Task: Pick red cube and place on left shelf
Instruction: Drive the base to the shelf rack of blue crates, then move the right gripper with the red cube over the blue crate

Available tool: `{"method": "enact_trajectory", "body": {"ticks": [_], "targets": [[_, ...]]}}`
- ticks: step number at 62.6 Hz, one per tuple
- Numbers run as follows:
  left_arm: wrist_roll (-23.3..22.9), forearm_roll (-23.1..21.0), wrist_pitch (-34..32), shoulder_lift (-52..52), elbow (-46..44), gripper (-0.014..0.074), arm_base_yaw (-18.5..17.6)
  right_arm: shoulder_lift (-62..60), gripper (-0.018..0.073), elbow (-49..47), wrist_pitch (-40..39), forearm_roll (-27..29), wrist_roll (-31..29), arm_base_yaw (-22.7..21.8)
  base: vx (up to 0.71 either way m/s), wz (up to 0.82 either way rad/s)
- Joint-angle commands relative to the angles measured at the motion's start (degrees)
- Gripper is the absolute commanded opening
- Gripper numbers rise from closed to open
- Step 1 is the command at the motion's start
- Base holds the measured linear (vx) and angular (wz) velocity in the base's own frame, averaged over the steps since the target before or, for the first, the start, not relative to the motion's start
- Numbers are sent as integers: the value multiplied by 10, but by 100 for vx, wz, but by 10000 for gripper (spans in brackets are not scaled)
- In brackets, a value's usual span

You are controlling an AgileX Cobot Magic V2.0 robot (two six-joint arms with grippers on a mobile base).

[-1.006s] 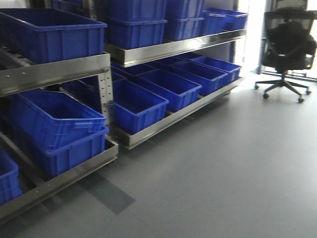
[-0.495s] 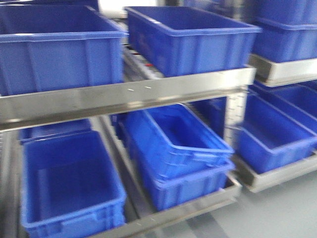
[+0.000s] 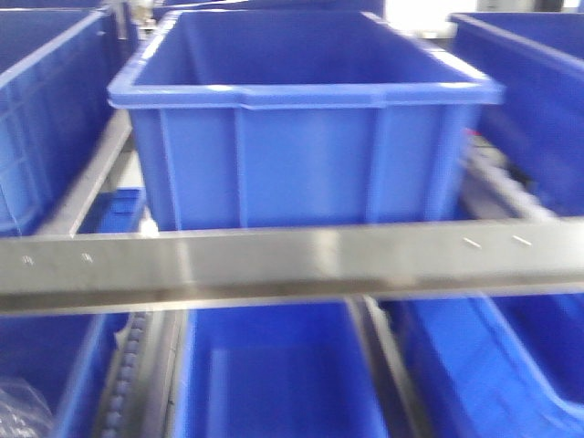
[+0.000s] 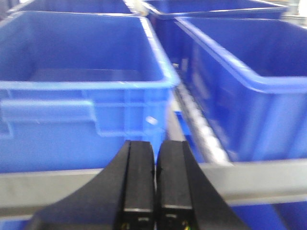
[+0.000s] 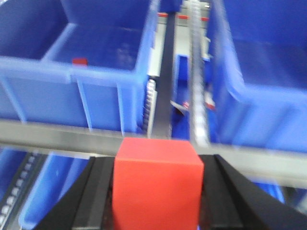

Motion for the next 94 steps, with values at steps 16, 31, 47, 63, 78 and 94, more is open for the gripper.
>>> {"method": "enact_trajectory", "body": {"ticks": [16,31,47,63,78,94], "targets": [[-3,-2,-51,-7,14,101,-3,4,127,-16,-45,-15,-5,-4,34,26],[-3,-2,-51,-7,14,101,-3,4,127,-16,-45,-15,-5,-4,25,18],[-3,-2,-51,-7,14,101,-3,4,127,-16,-45,-15,-5,-4,18,9],[-3,-2,-51,-7,14,101,-3,4,127,-16,-45,-15,-5,-4,9,-3],[-3,-2,-51,-7,14,101,-3,4,127,-16,-45,-15,-5,-4,2,8],[-3,-2,-51,-7,14,101,-3,4,127,-16,-45,-15,-5,-4,1,-2]]}}
